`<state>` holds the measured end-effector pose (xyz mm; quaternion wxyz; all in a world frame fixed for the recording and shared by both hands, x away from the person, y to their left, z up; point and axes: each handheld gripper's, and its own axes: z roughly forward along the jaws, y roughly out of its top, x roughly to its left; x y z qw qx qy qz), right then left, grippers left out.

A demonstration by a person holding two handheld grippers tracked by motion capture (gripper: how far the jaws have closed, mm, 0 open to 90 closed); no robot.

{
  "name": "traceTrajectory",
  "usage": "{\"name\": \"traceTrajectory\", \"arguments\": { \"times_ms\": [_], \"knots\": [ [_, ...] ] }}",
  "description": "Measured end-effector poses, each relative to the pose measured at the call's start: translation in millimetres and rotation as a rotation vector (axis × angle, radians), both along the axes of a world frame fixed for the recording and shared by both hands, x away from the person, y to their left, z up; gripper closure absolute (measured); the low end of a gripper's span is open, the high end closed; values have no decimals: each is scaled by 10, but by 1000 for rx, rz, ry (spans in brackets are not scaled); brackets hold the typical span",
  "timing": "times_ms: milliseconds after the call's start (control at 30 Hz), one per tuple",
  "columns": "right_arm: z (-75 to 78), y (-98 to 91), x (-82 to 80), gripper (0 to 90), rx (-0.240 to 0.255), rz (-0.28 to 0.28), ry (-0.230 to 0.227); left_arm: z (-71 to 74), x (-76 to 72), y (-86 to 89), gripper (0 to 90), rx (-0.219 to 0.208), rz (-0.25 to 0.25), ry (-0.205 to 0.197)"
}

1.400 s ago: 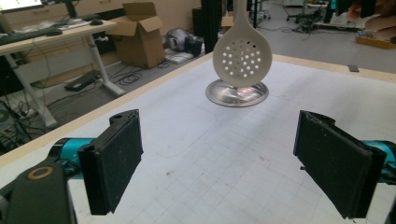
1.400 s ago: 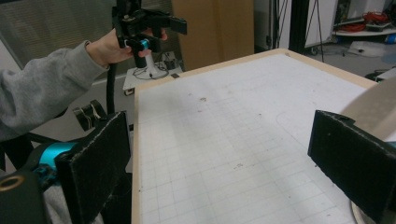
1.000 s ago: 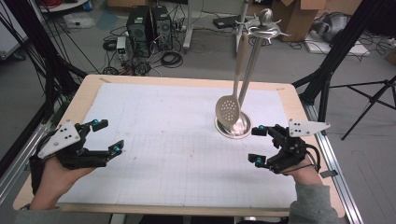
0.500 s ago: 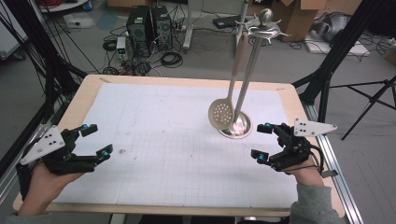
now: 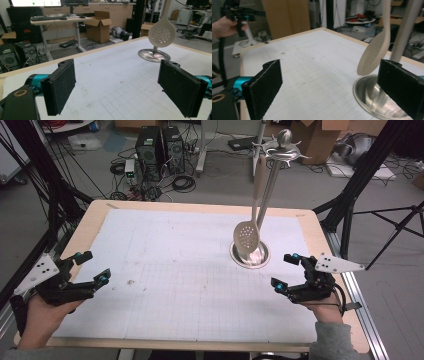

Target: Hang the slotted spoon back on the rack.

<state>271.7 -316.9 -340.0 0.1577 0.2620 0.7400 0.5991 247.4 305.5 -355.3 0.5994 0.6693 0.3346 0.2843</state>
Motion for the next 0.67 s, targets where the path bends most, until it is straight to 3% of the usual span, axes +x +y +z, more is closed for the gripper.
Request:
{"name": "traceTrajectory", "arguments": {
  "times_ms": [267, 400, 567, 667],
  "knots": [
    [-42, -215, -131, 49, 112, -157, -67, -33, -35, 49, 152, 19, 17, 0],
    [-119, -328, -178, 49, 99, -178, -56, -56, -23, 90, 152, 20, 55, 1],
    [-211, -421, -191, 49, 119, -215, -32, -93, -1, 92, 152, 22, 72, 18],
    [-217, -434, -179, 49, 115, -210, -33, -125, 16, 83, 152, 26, 90, 28]
  ]
}}
